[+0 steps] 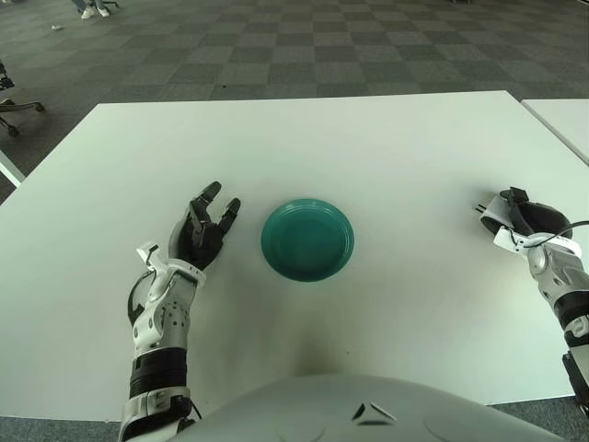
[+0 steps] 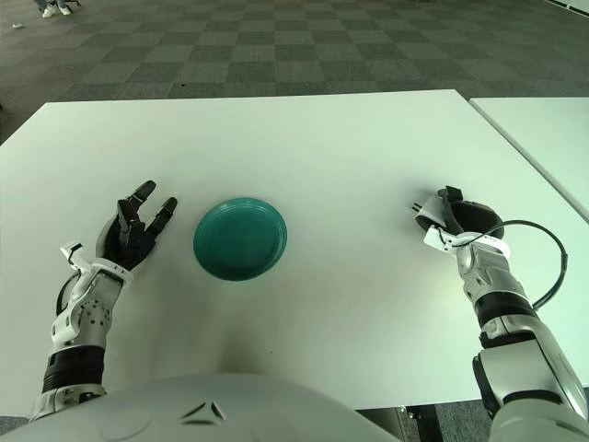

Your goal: Put the charger into the plate.

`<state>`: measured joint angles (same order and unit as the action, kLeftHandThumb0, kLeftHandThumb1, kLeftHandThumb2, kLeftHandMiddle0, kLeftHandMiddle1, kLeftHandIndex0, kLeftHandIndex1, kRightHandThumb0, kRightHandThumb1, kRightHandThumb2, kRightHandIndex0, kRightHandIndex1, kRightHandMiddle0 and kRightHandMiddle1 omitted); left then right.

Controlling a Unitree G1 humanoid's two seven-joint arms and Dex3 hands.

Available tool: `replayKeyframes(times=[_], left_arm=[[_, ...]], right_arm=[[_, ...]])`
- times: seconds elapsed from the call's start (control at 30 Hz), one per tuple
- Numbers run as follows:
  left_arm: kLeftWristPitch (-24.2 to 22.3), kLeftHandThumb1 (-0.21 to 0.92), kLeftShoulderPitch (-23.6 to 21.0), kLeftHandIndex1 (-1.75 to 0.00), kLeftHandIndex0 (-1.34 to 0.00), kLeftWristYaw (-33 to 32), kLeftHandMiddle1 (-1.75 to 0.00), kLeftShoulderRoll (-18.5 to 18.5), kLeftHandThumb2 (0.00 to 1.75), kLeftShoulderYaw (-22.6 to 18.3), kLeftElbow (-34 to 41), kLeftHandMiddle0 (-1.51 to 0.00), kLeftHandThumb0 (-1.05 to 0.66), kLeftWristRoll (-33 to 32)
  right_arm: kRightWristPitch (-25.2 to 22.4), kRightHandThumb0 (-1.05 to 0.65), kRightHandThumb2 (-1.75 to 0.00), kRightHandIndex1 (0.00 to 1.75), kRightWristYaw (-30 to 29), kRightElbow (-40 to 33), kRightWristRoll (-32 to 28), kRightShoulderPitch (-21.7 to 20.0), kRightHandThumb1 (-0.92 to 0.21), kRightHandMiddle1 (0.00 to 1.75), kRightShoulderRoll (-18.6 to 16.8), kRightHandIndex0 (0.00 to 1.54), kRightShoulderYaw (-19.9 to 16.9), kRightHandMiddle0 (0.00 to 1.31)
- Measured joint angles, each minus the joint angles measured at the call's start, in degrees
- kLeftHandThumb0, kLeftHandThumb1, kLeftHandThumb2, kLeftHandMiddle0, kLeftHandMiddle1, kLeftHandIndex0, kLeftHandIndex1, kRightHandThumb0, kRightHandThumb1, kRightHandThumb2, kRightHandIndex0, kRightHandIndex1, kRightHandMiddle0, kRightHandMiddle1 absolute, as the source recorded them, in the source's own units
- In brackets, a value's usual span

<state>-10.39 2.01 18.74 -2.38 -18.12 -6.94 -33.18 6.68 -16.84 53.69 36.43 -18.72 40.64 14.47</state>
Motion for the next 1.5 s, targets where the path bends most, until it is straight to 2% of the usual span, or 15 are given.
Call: replayKeyframes(times=[0.07, 0.13, 0.23, 0.33, 0.53, 0.8, 0.87, 0.9, 1.07, 1.2, 1.3, 1.5], left_arm=[[0.00, 0.92, 0.01, -0.80, 0.00, 0.00, 0.00, 0.00, 0.90, 0.02, 0.08, -0.43, -0.78, -0.01], [0.00, 0.92, 0.01, -0.80, 0.00, 0.00, 0.00, 0.01, 0.90, 0.07, 0.18, -0.43, -0.78, -0.06], [-0.02, 0.92, 0.03, -0.80, 0.00, 0.00, 0.00, 0.00, 0.90, 0.06, 0.22, -0.43, -0.78, -0.09], [-0.19, 0.92, 0.03, -0.80, 0.00, 0.00, 0.00, -0.03, 0.90, 0.06, 0.26, -0.43, -0.78, -0.10], [-0.72, 0.92, 0.02, -0.80, 0.00, 0.00, 0.00, -0.30, 0.90, 0.03, 0.28, -0.43, -0.78, -0.11], [-0.87, 0.92, 0.02, -0.80, 0.00, 0.00, 0.00, -0.57, 0.90, -0.15, 0.28, -0.43, -0.78, -0.12], [-0.90, 0.92, 0.02, -0.80, 0.00, 0.00, 0.00, -0.58, 0.90, -0.18, 0.29, -0.43, -0.78, -0.12], [-0.91, 0.92, 0.01, -0.80, 0.00, 0.00, 0.00, -0.58, 0.90, -0.19, 0.29, -0.43, -0.78, -0.12], [-1.06, 0.92, 0.01, -0.80, 0.00, -0.01, 0.00, -0.60, 0.90, -0.35, 0.28, -0.43, -0.78, -0.11], [-1.18, 0.92, -0.04, -0.80, 0.00, -0.02, 0.00, -0.58, 0.90, -0.37, 0.27, -0.43, -0.78, -0.10], [-1.18, 0.92, -0.04, -0.80, 0.00, -0.02, 0.00, -0.56, 0.90, -0.36, 0.28, -0.43, -0.78, -0.08], [-1.15, 0.92, -0.03, -0.80, 0.00, -0.09, 0.00, -0.43, 0.90, -0.35, 0.32, -0.43, -0.78, 0.02]], right_arm=[[-0.01, -0.97, -0.65, 0.57, 0.00, -0.76, -1.30, 0.71, -0.92, 1.17, 0.07, 0.37, -0.82, 0.00], [-0.21, -0.95, -0.61, 1.12, -0.02, -2.63, -2.71, 2.23, -0.92, 1.33, 0.15, 0.31, -1.96, 0.00], [-0.66, -0.92, -0.57, 1.50, -0.01, -4.95, -4.79, 4.12, -0.92, 1.47, -0.01, 0.32, -3.37, 0.01], [-1.34, -0.86, -0.55, 1.66, 0.01, -6.50, -6.58, 5.33, -0.92, 1.60, -0.65, 0.39, -4.26, 0.04], [-4.71, -0.79, -0.53, 1.74, -0.55, -6.92, -7.80, 4.83, -0.92, 1.71, -2.91, 0.53, -5.28, 0.10], [-9.89, -0.75, -0.54, 1.75, -3.28, -8.55, -7.90, 4.99, -0.92, 1.74, -5.04, 0.71, -6.51, 0.24], [-10.52, -0.72, -0.54, 1.75, -3.85, -9.46, -7.90, 5.42, -0.92, 1.75, -5.34, 0.75, -6.72, 0.33], [-10.66, -0.68, -0.53, 1.75, -4.15, -9.75, -7.91, 5.63, -0.92, 1.75, -5.49, 0.79, -6.78, 0.43], [-9.89, -0.55, -0.51, 1.75, -5.96, -8.11, -7.93, 5.02, -0.92, 1.75, -6.41, 0.89, -7.18, 0.66], [-7.99, -0.49, -0.51, 1.75, -8.10, -4.79, -7.93, 3.76, -0.92, 1.75, -6.96, 0.93, -7.25, 0.74], [-6.47, -0.45, -0.58, 1.75, -10.13, -2.94, -7.97, 3.28, -0.89, 1.75, -7.21, 0.97, -7.28, 0.79], [-3.72, -0.42, -0.64, 1.75, -16.33, 1.03, -7.72, 2.31, -0.87, 1.75, -8.16, 0.97, -7.02, 0.82]])
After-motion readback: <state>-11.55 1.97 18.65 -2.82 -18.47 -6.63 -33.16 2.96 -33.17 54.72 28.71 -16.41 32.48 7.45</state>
